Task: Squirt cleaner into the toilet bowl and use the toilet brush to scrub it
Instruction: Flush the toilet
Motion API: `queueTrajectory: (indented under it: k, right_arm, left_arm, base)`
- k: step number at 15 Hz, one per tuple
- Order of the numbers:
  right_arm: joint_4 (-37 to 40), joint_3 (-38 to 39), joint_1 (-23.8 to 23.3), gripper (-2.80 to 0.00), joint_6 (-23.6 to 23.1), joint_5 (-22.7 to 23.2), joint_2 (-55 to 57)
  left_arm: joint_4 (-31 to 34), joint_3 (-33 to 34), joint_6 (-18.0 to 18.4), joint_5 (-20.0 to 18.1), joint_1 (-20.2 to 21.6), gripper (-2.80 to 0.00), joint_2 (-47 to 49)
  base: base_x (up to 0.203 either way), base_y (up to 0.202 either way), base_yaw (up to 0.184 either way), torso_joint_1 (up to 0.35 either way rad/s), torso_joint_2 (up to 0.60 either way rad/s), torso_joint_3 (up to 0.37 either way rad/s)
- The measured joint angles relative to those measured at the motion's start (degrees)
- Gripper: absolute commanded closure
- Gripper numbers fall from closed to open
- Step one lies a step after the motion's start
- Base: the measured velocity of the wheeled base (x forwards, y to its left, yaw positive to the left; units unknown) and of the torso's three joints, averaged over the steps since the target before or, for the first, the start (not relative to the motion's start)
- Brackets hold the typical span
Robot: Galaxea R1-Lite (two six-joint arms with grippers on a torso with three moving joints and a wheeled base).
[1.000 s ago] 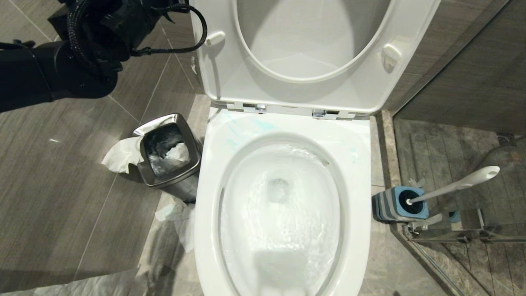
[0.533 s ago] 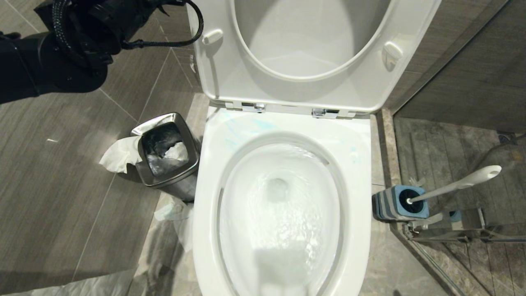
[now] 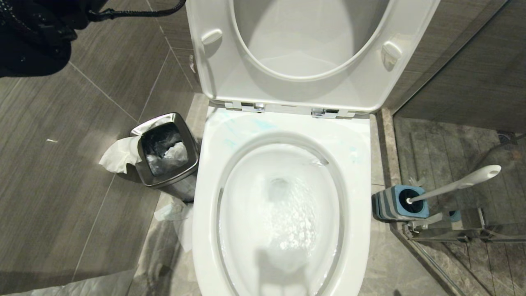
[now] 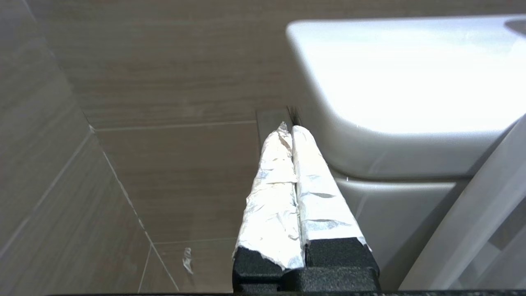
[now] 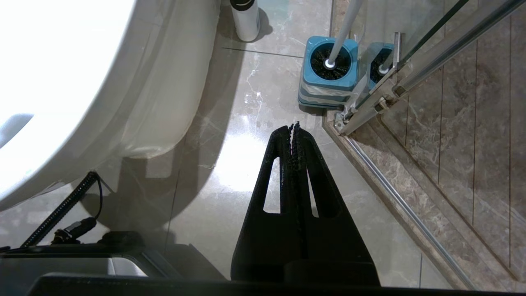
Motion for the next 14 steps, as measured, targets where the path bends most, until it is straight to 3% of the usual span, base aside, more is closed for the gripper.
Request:
queueTrajectory:
  k: [11, 14]
  right_arm:
    - [-0.02, 0.0, 0.07, 0.0, -0.01, -0.01, 0.0]
    - [0.0, 0.0, 0.02, 0.0, 0.0, 0.0, 0.0]
  left_arm:
    - [0.1, 1.24, -0.12, 0.23, 0.35, 0.0, -3.8]
    - [3.45, 1.24, -0.26, -0.15, 0.12, 0.0, -5.6]
  base:
    - [0.0, 0.0, 0.0, 0.0, 0.0, 0.0]
    - [0.0, 0.0, 0.0, 0.0, 0.0, 0.0]
